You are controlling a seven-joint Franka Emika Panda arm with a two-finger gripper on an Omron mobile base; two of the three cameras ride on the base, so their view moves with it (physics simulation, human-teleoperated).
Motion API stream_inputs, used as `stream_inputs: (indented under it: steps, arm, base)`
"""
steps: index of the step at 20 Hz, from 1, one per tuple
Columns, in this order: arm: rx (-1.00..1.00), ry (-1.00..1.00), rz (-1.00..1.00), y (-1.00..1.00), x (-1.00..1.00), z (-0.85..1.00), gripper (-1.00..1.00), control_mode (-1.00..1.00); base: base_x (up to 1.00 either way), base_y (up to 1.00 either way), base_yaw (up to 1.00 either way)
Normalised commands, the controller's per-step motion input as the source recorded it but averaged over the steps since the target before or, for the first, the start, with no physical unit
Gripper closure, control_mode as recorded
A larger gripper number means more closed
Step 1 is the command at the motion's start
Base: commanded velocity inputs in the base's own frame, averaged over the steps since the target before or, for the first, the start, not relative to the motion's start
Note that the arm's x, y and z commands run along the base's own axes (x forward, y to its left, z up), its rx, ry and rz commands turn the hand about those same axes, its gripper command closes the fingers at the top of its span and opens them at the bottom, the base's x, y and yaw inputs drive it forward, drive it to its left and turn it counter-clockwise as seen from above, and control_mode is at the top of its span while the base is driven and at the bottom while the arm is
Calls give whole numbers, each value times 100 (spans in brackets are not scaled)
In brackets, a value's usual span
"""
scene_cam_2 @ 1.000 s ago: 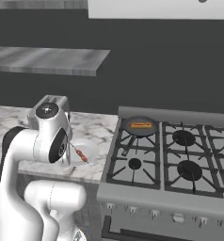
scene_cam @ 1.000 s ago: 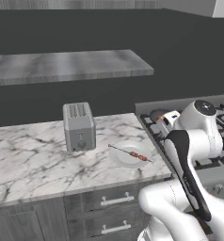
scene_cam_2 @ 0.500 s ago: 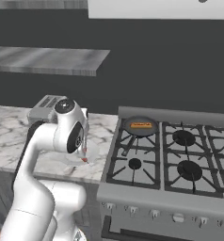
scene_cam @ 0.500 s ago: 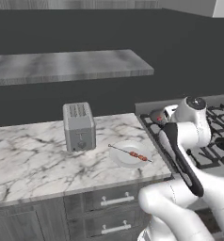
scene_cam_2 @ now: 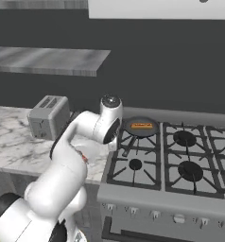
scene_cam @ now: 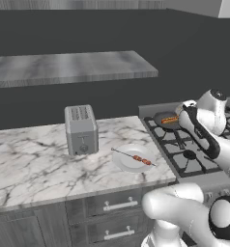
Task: Place the cold items (lemon and lime) from the fridge in one tupperware on the dining counter. Place the warm items (hot dog and kebab skewer) in the stove area in another tupperware.
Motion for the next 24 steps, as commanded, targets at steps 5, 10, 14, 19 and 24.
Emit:
stream_inputs:
  steps: [5, 10, 14, 19, 24]
  arm:
    - [4, 1, 16, -13, 81, 0, -100, -100]
    - [0, 15, 2, -14, 60, 0, -100, -100]
    - [3, 11, -4, -49, 46, -4, -100, -100]
    - [5, 0, -6, -21, 36, -19, -100, -100]
    - [0, 0, -2, 0, 41, -36, -100, -100]
  base:
    - [0, 0, 0]
    - [0, 0, 0]
    - [0, 0, 0]
    - [0, 0, 0]
    - [0, 0, 0]
